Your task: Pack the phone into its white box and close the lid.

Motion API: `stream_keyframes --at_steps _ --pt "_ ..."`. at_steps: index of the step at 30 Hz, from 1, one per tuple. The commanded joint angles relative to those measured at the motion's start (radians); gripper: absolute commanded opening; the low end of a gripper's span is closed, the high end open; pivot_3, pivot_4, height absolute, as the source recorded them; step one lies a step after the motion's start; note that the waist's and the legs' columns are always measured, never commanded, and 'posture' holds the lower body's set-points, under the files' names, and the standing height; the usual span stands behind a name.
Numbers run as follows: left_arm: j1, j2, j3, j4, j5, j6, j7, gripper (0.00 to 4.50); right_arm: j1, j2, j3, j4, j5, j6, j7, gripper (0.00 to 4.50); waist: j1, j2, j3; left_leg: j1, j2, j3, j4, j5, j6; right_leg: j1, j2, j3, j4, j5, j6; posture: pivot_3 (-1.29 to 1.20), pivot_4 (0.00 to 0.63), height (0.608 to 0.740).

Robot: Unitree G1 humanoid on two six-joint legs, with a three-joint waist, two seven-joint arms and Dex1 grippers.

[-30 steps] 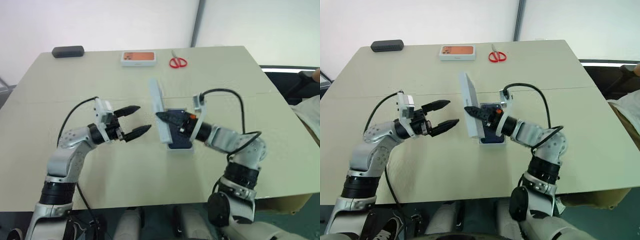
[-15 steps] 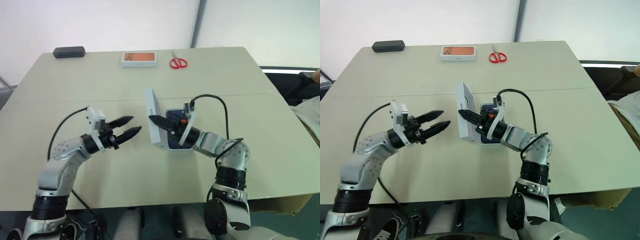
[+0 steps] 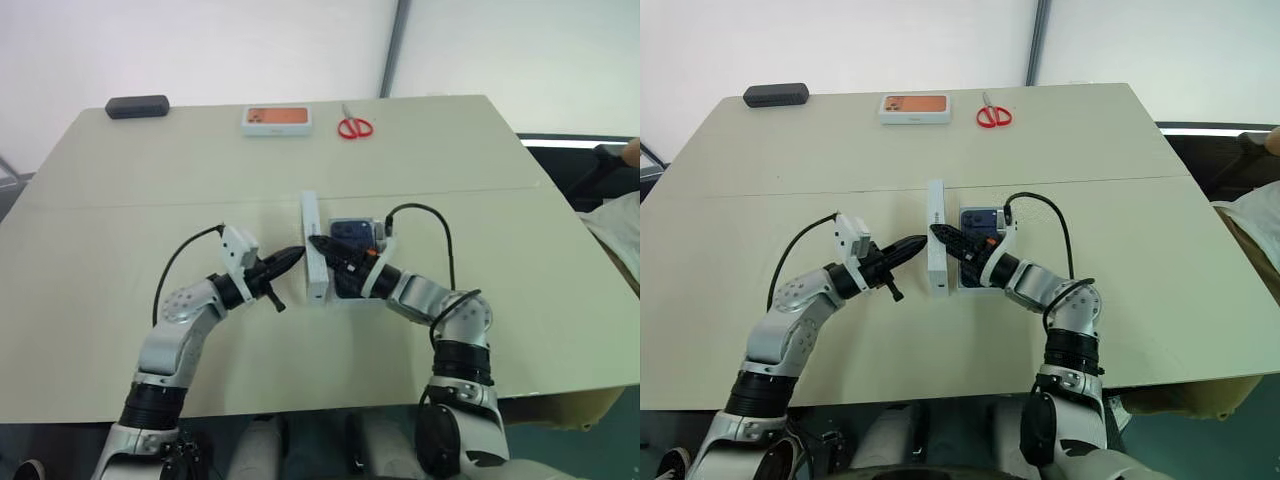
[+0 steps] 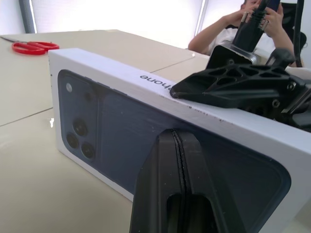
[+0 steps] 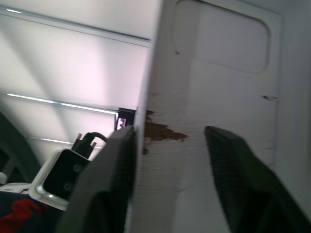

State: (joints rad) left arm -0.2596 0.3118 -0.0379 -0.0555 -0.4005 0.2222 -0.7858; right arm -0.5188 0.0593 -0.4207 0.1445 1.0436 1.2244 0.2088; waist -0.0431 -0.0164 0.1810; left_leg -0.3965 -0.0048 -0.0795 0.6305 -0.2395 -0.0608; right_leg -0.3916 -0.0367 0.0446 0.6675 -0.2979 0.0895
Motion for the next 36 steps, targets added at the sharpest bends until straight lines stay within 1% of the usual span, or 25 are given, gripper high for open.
stream_keyframes --at_steps 1,3,5,7,9,11,13,16,17,19,21,22,24,25,26,29,31,36 --pt "-0.029 -0.016 -0.024 -0.003 0.014 -0.036 -0.01 0.0 -0.006 -0.055 0.014 -0.031 -0.017 -0.037 0.012 4.49 0.0 0.0 0.0 0.0 0.0 0.0 0.0 0.0 0.0 0.0 0.0 0.0 0.0 0.0 0.0 0.0 0.15 0.74" --pt "-0.043 -0.026 -0.03 0.013 0.018 -0.042 -0.008 0.0 -0.004 -0.105 0.039 -0.068 -0.04 -0.062 0.041 4.49 0.001 0.0 0.0 0.001 0.0 0.0 0.0 0.0 0.0 0.001 0.001 0.001 0.0 0.0 0.0 0.0 0.15 0.74" --pt "-0.059 -0.042 -0.038 0.031 0.02 -0.048 -0.009 0.0 0.01 -0.217 0.122 -0.146 -0.087 -0.088 0.145 4.49 0.002 0.001 0.0 0.001 -0.001 0.001 0.001 0.0 0.0 0.001 0.001 0.001 -0.001 0.0 0.0 0.0 0.15 0.74" --pt "-0.082 -0.067 -0.053 0.061 0.034 -0.061 -0.009 0.0 0.002 -0.354 0.143 -0.183 -0.085 -0.076 0.251 4.49 0.002 0.001 0.001 0.0 -0.001 0.002 0.0 0.0 0.0 0.0 0.001 0.001 -0.002 0.0 0.0 0.0 0.15 0.74" --pt "-0.095 -0.083 -0.063 0.081 0.043 -0.072 -0.012 0.0 -0.003 -0.444 0.16 -0.19 -0.1 -0.091 0.315 4.49 0.002 0.001 0.001 -0.001 -0.001 0.001 0.0 0.0 0.0 0.0 0.002 0.001 -0.003 0.0 0.0 0.0 0.15 0.74" --pt "-0.104 -0.1 -0.072 0.097 0.049 -0.082 -0.012 0.0 -0.001 -0.533 0.201 -0.192 -0.173 -0.166 0.378 4.49 -0.001 0.001 0.001 -0.001 0.0 0.001 0.0 0.0 0.0 0.0 0.002 0.001 -0.003 0.0 0.0 0.0 0.15 0.74" --pt "-0.107 -0.107 -0.075 0.105 0.054 -0.089 -0.013 0.0 0.004 -0.583 0.238 -0.191 -0.237 -0.235 0.417 4.49 -0.003 0.001 0.001 -0.001 0.0 0.002 0.0 0.0 0.001 -0.001 0.004 0.002 -0.003 0.0 0.0 0.0 0.15 0.74" --pt "-0.103 -0.107 -0.07 0.101 0.048 -0.086 -0.015 0.0 0.001 -0.584 0.246 -0.168 -0.3 -0.326 0.417 4.49 -0.002 0.001 0.001 -0.001 0.003 0.002 -0.001 0.0 0.001 -0.002 0.007 0.003 -0.003 0.001 -0.001 0.0 0.15 0.74" --pt "-0.098 -0.101 -0.07 0.096 0.049 -0.081 -0.016 0.0 0.009 -0.579 0.257 -0.169 -0.316 -0.341 0.418 4.25 -0.001 0.001 0.001 -0.001 0.003 0.001 -0.001 0.0 0.001 -0.002 0.007 0.003 -0.003 0.001 -0.001 0.0 0.15 0.74" --pt "-0.087 -0.083 -0.062 0.081 0.047 -0.073 -0.02 0.0 0.042 -0.591 0.335 -0.188 -0.42 -0.443 0.43 3.66 0.0 0.001 0.001 -0.001 0.003 0.001 -0.001 0.0 0.001 -0.002 0.007 0.003 -0.003 0.001 -0.001 0.0 0.15 0.74" --pt "-0.081 -0.065 -0.05 0.071 0.044 -0.065 -0.018 0.0 0.06 -0.589 0.379 -0.191 -0.492 -0.521 0.43 2.75 0.001 0.0 0.001 -0.001 0.003 0.001 0.0 0.0 0.001 -0.001 0.007 0.003 -0.003 0.001 -0.001 0.0 0.15 0.74" --pt "-0.08 -0.05 -0.039 0.071 0.043 -0.055 -0.012 0.0 0.063 -0.579 0.389 -0.184 -0.519 -0.554 0.422 2.13 0.001 0.001 0.001 -0.001 0.003 0.002 0.0 0.0 0.001 -0.001 0.006 0.003 -0.003 0.001 -0.001 0.0 0.15 0.74" --pt "-0.082 -0.026 -0.019 0.082 0.056 -0.052 0.012 0.0 0.069 -0.567 0.414 -0.175 -0.576 -0.62 0.411 1.15 0.0 0.001 0.002 -0.001 0.002 0.002 0.0 0.0 0.001 -0.002 0.006 0.004 -0.003 0.001 -0.001 0.0 0.15 0.74" --pt "-0.086 -0.018 -0.012 0.094 0.072 -0.059 0.033 0.0 0.071 -0.568 0.43 -0.169 -0.61 -0.652 0.406 0.52 0.001 0.001 0.002 -0.001 0.002 0.002 0.0 0.0 0.001 -0.002 0.006 0.004 -0.003 0.001 -0.001 0.0 0.15 0.74" --pt "-0.092 -0.015 -0.005 0.11 0.087 -0.07 0.055 0.0 0.072 -0.581 0.461 -0.164 -0.661 -0.692 0.409 0.05 0.002 0.001 0.002 -0.001 0.003 0.001 0.0 0.0 0.001 -0.002 0.006 0.004 -0.003 0.001 -0.001 0.0 0.15 0.74" --pt "-0.113 -0.011 -0.011 0.161 0.132 -0.079 0.095 0.0 0.069 -0.596 0.516 -0.15 -0.757 -0.762 0.415 0.05 0.005 0.0 0.002 -0.001 0.002 0.001 0.0 0.0 0.001 -0.002 0.006 0.003 -0.003 0.001 -0.001 0.0 0.15 0.74" --pt "-0.129 -0.01 -0.049 0.216 0.198 -0.086 0.122 0.0 0.052 -0.586 0.519 -0.13 -0.785 -0.783 0.406 0.05 0.007 0.0 0.002 -0.001 0.002 0.001 0.0 0.0 0.0 -0.001 0.006 0.003 -0.003 0.001 -0.001 0.0 0.15 0.74" --pt "-0.158 -0.047 -0.109 0.284 0.251 -0.055 0.131 0.0 0.03 -0.588 0.509 -0.076 -0.837 -0.833 0.4 0.05 0.009 0.0 0.002 -0.001 0.002 0.001 0.0 0.0 0.0 -0.002 0.006 0.003 -0.003 0.001 -0.001 0.0 0.15 0.74"
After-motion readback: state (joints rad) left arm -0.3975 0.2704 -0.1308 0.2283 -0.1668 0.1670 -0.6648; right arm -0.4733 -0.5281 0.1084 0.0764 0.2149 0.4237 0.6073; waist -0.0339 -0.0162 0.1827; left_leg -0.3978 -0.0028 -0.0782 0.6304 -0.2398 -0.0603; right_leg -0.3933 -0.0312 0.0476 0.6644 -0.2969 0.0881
